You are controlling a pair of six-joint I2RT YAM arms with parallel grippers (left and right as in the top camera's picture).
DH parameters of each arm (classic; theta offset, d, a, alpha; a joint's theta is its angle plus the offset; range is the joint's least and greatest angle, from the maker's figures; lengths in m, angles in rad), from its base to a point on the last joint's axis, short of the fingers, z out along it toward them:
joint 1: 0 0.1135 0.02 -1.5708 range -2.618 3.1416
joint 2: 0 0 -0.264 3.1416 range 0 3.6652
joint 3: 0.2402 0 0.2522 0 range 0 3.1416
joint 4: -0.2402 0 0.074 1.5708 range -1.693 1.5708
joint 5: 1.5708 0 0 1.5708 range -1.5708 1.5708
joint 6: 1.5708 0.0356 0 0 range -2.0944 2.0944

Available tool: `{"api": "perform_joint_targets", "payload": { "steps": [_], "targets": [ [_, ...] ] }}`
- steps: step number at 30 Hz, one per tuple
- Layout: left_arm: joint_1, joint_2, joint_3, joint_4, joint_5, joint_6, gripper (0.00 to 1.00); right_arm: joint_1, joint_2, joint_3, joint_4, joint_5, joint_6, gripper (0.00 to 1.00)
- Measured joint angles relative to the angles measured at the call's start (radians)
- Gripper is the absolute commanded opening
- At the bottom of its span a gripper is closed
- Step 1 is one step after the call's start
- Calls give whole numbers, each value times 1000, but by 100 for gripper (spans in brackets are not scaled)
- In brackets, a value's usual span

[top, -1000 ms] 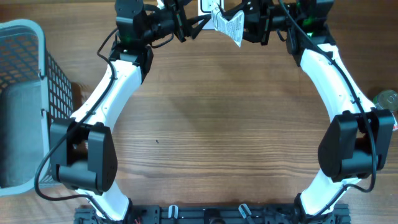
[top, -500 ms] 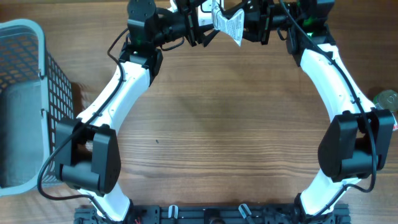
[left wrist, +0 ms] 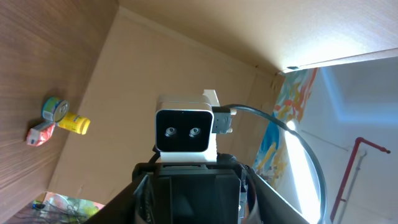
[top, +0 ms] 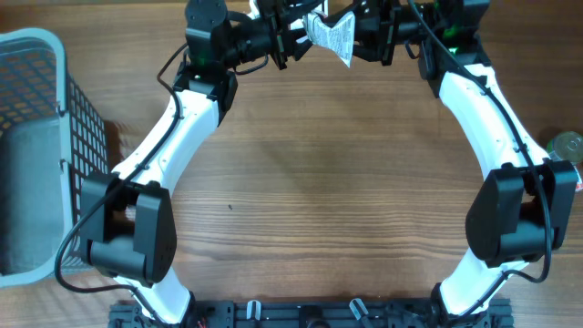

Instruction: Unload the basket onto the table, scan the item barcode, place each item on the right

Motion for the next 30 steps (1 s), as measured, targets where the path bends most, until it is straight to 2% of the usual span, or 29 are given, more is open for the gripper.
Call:
{"api": "perform_joint_targets", "payload": {
  "steps": [9, 11, 14, 15, 19, 30],
  "targets": [
    [14, 0, 0, 0, 25, 0, 47, 4, 0, 0, -3, 0, 0, 7],
    [15, 0, 0, 0, 30, 0, 46, 5, 0, 0, -3, 1, 0, 18],
    [17, 0, 0, 0, 36, 0, 45, 5, 0, 0, -3, 1, 0, 47],
    [17, 0, 0, 0, 37, 0, 45, 5, 0, 0, -2, 0, 0, 54],
    [34, 0, 0, -1, 32, 0, 43, 2, 0, 0, -3, 0, -2, 73],
    [47, 0, 0, 0, 26, 0, 43, 1, 0, 0, -2, 0, -49, 80]
  ]
}}
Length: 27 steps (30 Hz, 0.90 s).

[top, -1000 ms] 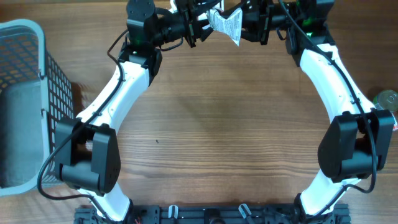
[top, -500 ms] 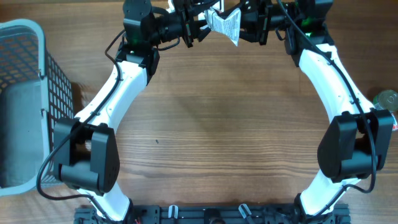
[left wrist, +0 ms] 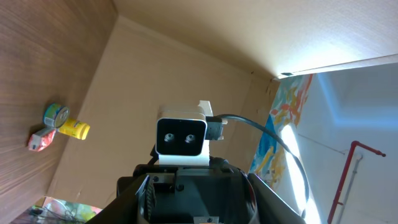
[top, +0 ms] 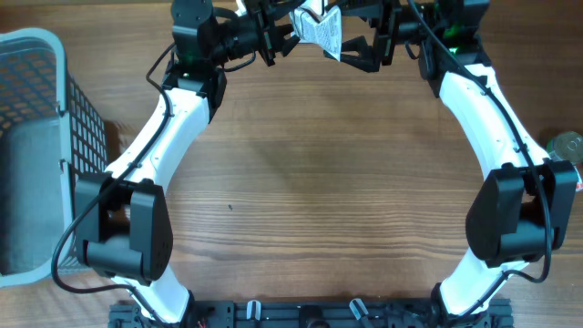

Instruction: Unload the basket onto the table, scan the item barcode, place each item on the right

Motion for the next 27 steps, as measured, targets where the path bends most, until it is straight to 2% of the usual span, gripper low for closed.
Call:
{"api": "perform_joint_targets", "payload": {
  "steps": [1, 2, 4, 15, 20, 27],
  "targets": [
    [0, 0, 0, 0, 0, 0, 44, 0, 0, 0, 4, -1, -13, 80],
    [0, 0, 0, 0, 0, 0, 44, 0, 0, 0, 19, -5, -36, 91],
    [1, 0, 0, 0, 1, 0, 44, 0, 0, 0, 72, -12, -88, 99],
    [37, 0, 0, 0, -3, 0, 44, 0, 0, 0, 299, -12, -362, 100],
    [37, 0, 0, 0, -4, 0, 44, 0, 0, 0, 489, -12, -401, 100],
    [37, 0, 0, 0, -4, 0, 43, 0, 6, 0, 630, -12, -423, 100]
  ]
}}
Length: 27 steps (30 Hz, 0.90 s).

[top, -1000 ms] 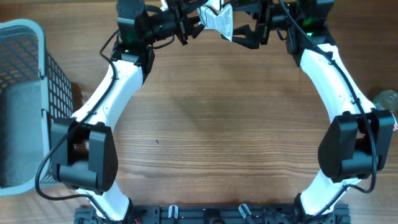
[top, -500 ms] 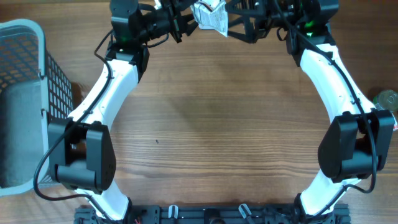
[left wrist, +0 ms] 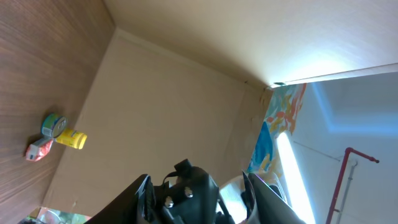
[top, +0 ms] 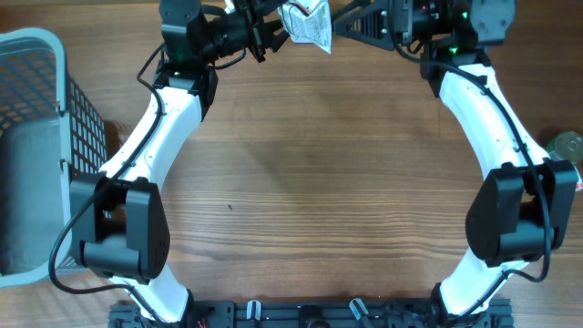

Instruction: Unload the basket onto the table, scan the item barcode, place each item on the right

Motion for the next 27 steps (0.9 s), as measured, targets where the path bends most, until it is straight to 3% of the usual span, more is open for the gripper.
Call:
{"api": "perform_joint_targets", "payload": {
  "steps": [8, 11, 16, 27],
  "targets": [
    [0, 0, 0, 0, -4, 0, 43, 0, 135, 2, -138, 0, -3, 100],
    [1, 0, 0, -1, -8, 0, 43, 0, 171, 0, -99, 0, -2, 100],
    [1, 0, 0, 0, -8, 0, 43, -2, 174, -1, 132, 0, 32, 99],
    [1, 0, 0, 0, -8, 0, 43, -169, 173, -1, 117, 0, 42, 100]
  ]
}}
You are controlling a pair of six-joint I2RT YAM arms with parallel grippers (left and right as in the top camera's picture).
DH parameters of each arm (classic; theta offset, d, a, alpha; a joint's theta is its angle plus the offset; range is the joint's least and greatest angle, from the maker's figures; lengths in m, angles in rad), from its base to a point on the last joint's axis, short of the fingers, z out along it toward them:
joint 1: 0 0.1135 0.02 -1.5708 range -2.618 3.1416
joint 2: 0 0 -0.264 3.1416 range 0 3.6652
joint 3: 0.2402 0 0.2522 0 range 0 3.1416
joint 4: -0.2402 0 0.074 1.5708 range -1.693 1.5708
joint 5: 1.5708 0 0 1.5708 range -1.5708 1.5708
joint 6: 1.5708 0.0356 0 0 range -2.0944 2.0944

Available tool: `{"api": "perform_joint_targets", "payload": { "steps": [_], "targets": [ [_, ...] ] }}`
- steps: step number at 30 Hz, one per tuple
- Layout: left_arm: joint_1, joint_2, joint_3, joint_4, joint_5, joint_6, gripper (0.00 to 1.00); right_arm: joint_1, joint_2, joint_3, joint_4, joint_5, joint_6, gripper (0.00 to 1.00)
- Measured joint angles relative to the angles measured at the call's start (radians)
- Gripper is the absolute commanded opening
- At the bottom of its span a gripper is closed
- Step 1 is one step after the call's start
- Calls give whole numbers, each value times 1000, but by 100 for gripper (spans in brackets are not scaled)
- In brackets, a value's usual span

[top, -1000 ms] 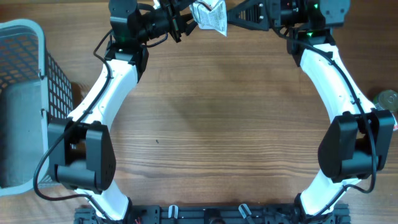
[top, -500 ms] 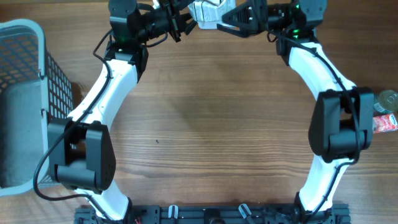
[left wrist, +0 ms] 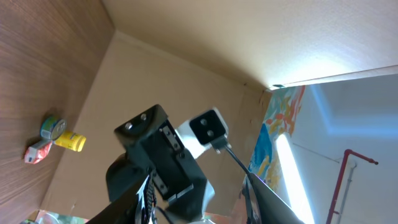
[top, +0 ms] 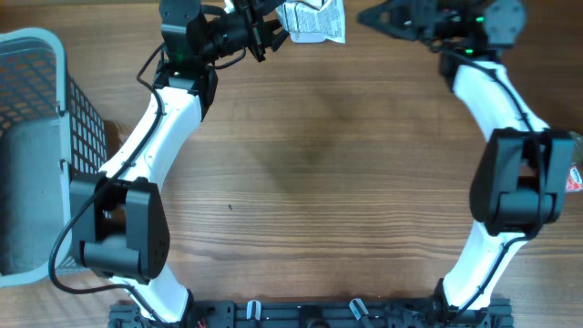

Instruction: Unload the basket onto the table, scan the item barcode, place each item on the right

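Note:
The item is a white crinkled packet (top: 311, 20) with printed text, held up at the table's far edge. My left gripper (top: 276, 25) is shut on its left end. My right gripper (top: 369, 15) is to the right of the packet, apart from it and turned sideways, so its fingers cannot be made out. In the left wrist view, the right arm's black wrist (left wrist: 158, 155) and its white camera (left wrist: 207, 126) fill the middle. My left fingers (left wrist: 142, 193) frame the bottom edge there, and the packet is not clearly seen.
A grey wire basket (top: 36, 55) stands at the left table edge. A small can (left wrist: 55, 127), a yellow bottle (left wrist: 69, 141) and a red packet (left wrist: 36, 151) lie together near the cardboard wall. A red-and-white item (top: 576, 178) peeks out at the right edge.
The right gripper has drawn back to the right and turned sideways, leaving a wider gap to the packet. The packet now lies flatter in the left gripper, which has kept its place.
At first both grippers held the packet between them at the far edge. Then the right gripper was open beside it and the left alone held it. The left arm carried it leftwards, and the right gripper is now well apart.

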Motion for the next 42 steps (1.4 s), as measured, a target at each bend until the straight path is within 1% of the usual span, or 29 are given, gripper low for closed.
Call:
{"api": "perform_joint_targets", "payload": {
  "steps": [1, 3, 5, 7, 9, 11, 12, 14, 16, 17, 19, 20, 21, 22, 23, 24, 26, 29, 31, 33, 36, 39, 42],
  "targets": [
    [0, 0, 0, 0, 0, 0, 43, -16, 0, 0, -24, 0, -5, 100],
    [0, 0, 0, 0, 0, 0, 43, -42, 0, 1, -149, 1, 8, 100],
    [0, 0, 0, 0, 0, 0, 43, -48, 0, 2, -313, 6, 82, 100],
    [0, 0, 0, 0, 0, 0, 43, -44, 1, -1, -420, 11, 172, 100],
    [0, 0, 0, 0, 0, 0, 43, -41, 2, -1, -437, 28, 257, 100],
    [0, 0, 0, 0, 1, 0, 43, -41, 2, -1, -436, 85, 325, 100],
    [0, 0, 0, 0, 2, 0, 43, -43, 2, -1, -439, 116, 340, 100],
    [0, 0, 0, 0, 5, 0, 43, -55, 2, -1, -500, 200, 361, 100],
    [0, 0, 0, 0, 12, 0, 42, -71, 2, 2, -630, 314, 339, 100],
    [0, 0, 0, 0, 12, 1, 43, -82, 2, 5, -722, 378, 303, 100],
    [0, 0, 0, 0, 13, 0, 43, -98, 3, 7, -894, 509, 158, 100],
    [0, 0, 0, 0, 14, 0, 43, -106, 3, 9, -978, 588, 51, 100],
    [0, 0, 0, -1, 15, 0, 42, -106, 3, 9, -1003, 609, -83, 100],
    [0, 0, 0, 0, 16, 1, 43, -108, 4, 11, -1112, 731, -206, 100],
    [0, 0, 0, 0, 16, 0, 43, -103, 3, 14, -1205, 801, -328, 100],
    [0, 0, 0, 0, 16, 0, 43, -98, 3, 13, -1254, 846, -424, 100],
    [0, 0, 0, 0, 19, 1, 43, -71, 3, 14, -1404, 1006, -681, 100],
    [0, 0, 0, 0, 21, 8, 43, -27, 3, 12, -1533, 1176, -999, 100],
    [0, 0, 0, 0, 23, 11, 43, 0, 3, 12, -1601, 1272, -1186, 100],
    [0, 0, 0, 0, 24, 13, 43, 21, 3, 12, -1655, 1354, -1319, 100],
    [0, 0, 0, 0, 28, 25, 43, 32, -13, 12, -1712, 1442, -1455, 100],
    [0, 0, 0, 0, 31, 37, 44, 32, -70, 10, -1753, 1493, -1529, 100],
    [0, 0, 0, 0, 39, 47, 44, 33, -200, 9, -1772, 1520, -1565, 100]
  ]
}}
